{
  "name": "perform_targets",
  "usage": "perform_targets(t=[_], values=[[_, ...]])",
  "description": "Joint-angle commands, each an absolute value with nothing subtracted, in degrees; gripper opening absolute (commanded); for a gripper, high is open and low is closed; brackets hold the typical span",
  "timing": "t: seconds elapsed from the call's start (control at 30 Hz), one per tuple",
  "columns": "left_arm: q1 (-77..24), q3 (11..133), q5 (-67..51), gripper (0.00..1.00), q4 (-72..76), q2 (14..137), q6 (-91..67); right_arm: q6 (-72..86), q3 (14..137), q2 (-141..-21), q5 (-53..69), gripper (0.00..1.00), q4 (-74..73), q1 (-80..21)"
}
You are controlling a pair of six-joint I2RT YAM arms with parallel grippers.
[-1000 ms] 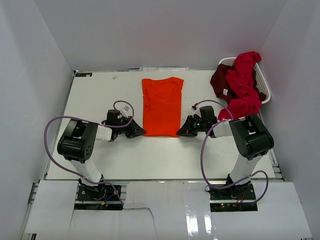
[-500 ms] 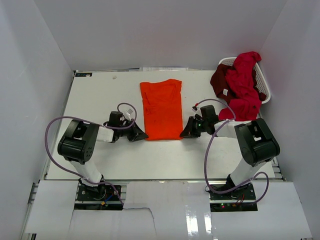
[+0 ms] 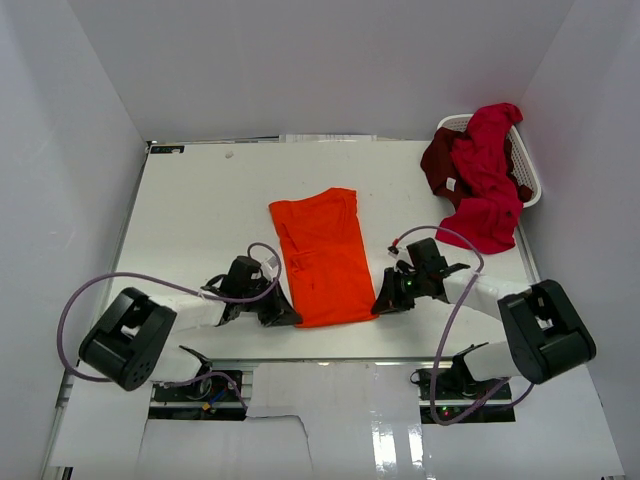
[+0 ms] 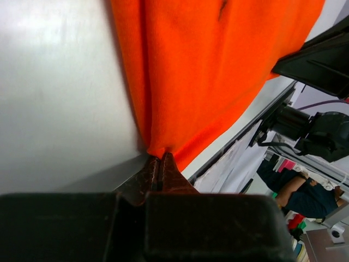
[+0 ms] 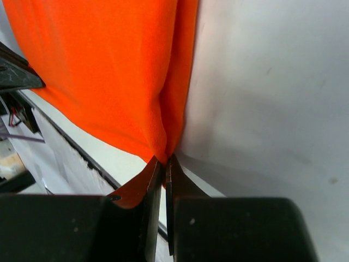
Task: Fold and stack the t-shirts
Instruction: Grab one side of the 2/3 rectangular tshirt with both arms
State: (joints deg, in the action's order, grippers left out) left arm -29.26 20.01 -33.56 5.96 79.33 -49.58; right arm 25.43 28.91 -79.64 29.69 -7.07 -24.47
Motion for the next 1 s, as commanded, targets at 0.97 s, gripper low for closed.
perform_targets(t=[0.97], values=[[-25.59, 32.16, -28.47, 0.00, -25.92, 57.74, -50.72, 25.93, 40.60, -64.51, 27.77, 0.08, -25.83, -33.40]])
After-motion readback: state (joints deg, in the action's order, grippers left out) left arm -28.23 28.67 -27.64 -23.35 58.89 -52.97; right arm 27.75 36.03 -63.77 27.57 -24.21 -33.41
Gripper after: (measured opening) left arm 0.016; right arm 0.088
